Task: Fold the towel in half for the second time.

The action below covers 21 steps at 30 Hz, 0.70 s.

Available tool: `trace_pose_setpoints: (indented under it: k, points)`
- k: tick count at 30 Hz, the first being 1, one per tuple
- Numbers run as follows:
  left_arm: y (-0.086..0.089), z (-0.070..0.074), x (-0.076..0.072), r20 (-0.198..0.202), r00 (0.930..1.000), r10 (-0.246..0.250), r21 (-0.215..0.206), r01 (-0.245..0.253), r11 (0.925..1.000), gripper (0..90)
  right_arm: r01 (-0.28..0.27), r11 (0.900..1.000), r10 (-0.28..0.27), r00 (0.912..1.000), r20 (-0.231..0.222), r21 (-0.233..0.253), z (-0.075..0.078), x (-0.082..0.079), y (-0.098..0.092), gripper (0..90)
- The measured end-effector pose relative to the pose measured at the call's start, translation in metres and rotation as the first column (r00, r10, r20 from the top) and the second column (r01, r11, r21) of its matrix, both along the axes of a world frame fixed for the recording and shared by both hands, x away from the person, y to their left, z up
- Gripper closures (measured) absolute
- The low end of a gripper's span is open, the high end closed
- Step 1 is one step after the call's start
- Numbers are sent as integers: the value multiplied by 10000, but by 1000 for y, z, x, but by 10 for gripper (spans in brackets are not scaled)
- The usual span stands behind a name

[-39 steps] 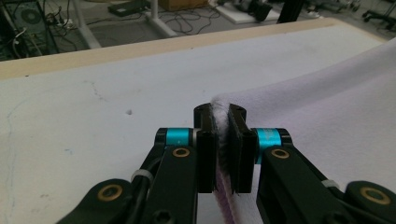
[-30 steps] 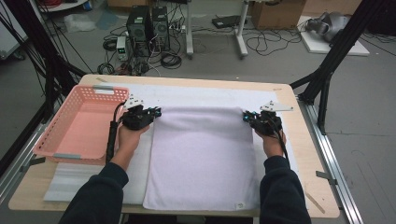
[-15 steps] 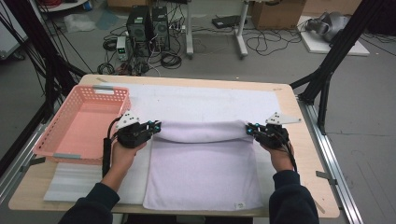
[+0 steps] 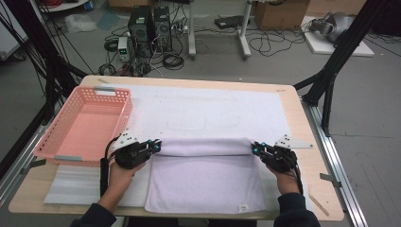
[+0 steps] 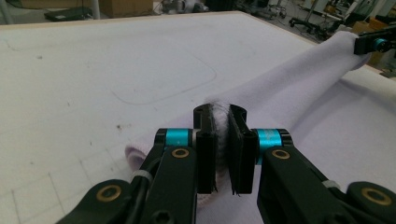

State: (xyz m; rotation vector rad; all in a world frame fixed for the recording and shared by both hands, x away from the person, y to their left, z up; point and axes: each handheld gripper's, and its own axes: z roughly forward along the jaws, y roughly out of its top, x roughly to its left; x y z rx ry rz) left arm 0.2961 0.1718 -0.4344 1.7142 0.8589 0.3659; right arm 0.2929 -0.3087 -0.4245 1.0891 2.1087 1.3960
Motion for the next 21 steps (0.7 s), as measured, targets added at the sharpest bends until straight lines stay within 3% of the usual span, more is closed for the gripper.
trace_pose_setpoints:
  k: [8,12,21]
  points:
    - [3,-6,-26,-108,9999,-114,-89,113,9999,827,-204,9998,204,9998,-4,32,-6,-34,-6,811]
    - [4,-5,-40,-147,9996,-222,-284,217,9994,826,-571,9983,569,9983,159,135,-4,-52,-7,810]
    - [14,-3,-69,-536,9955,-782,-212,771,9968,825,-867,9962,869,9960,-224,109,-3,-76,-14,784]
